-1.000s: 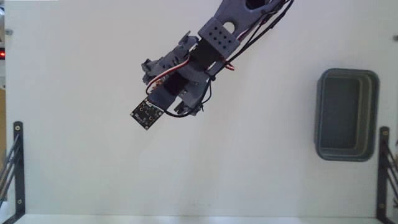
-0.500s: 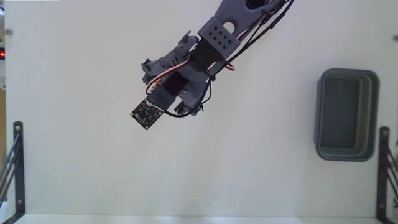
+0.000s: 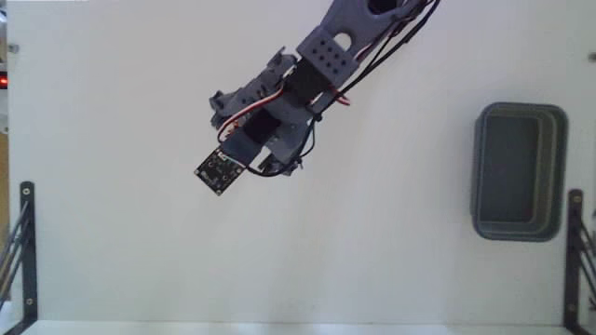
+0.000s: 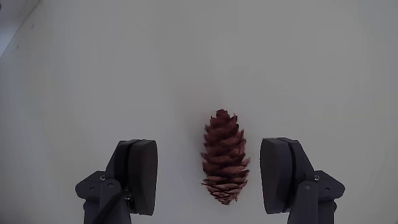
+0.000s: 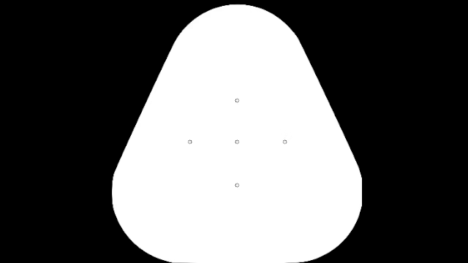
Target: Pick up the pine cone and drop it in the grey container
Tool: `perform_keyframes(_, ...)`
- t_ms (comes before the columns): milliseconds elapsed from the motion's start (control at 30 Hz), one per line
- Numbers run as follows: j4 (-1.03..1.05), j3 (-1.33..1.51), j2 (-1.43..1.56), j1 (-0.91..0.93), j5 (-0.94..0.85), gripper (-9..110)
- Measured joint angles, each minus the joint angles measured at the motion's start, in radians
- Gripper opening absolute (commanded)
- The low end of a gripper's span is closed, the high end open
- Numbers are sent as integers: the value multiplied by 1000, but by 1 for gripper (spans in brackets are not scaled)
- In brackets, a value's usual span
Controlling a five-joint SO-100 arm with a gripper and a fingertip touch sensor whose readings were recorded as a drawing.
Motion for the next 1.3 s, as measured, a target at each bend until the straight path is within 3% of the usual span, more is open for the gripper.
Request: perform_keyframes(1300, -224, 212, -2, 0, 0, 110)
